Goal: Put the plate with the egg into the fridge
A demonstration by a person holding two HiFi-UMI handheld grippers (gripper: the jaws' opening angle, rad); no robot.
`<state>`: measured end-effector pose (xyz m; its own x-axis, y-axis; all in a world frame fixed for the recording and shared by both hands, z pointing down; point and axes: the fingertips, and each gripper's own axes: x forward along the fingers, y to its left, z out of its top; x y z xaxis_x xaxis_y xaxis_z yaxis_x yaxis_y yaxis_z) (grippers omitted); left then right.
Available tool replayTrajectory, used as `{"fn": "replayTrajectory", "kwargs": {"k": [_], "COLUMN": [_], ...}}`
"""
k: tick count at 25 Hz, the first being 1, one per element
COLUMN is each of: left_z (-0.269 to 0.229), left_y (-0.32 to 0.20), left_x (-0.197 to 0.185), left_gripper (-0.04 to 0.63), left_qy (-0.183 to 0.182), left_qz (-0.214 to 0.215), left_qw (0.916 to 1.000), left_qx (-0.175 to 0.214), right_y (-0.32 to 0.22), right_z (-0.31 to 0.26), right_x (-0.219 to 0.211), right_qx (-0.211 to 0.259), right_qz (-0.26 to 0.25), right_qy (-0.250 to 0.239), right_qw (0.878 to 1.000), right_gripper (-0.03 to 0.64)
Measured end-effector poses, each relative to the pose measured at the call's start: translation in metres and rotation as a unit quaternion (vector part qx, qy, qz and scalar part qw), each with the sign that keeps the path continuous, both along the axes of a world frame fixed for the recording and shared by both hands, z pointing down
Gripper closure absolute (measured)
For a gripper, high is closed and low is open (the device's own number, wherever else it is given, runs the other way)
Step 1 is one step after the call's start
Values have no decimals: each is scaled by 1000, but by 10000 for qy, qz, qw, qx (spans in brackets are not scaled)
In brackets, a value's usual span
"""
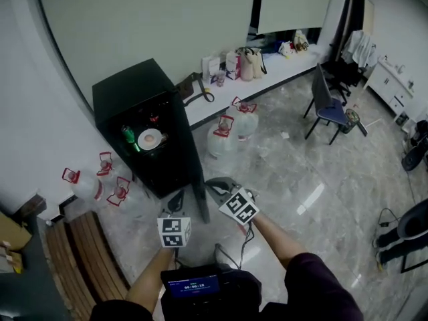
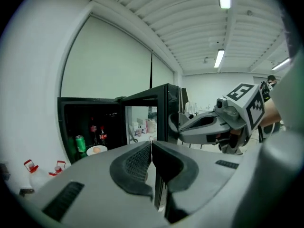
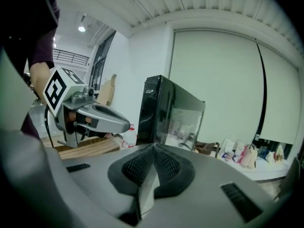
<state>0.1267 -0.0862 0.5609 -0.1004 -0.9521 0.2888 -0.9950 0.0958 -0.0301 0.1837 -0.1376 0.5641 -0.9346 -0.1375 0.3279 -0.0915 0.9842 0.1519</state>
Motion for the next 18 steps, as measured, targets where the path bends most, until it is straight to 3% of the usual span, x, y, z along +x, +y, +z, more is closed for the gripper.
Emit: {"fn": "replayTrajectory", "kwargs": {"k": [8,18], "left_z": [-2,-3], "left_y": [41,55], "left_x": [-67,-127], "left_gripper": [584,584], "left_qy": [-100,-59], "left_qz": [-529,-729], "left_qw": [9985,9973], "left_qx": [-33,6], "right_y": [47,69], "right_z": [-15,-22], "right_x": [-74,-134], "right_qx": [-139,-307], "right_qz": [-298,-289], "right_qy": [-448,-637], "right_qw": [9985,9971], "right_gripper": [609,609]}}
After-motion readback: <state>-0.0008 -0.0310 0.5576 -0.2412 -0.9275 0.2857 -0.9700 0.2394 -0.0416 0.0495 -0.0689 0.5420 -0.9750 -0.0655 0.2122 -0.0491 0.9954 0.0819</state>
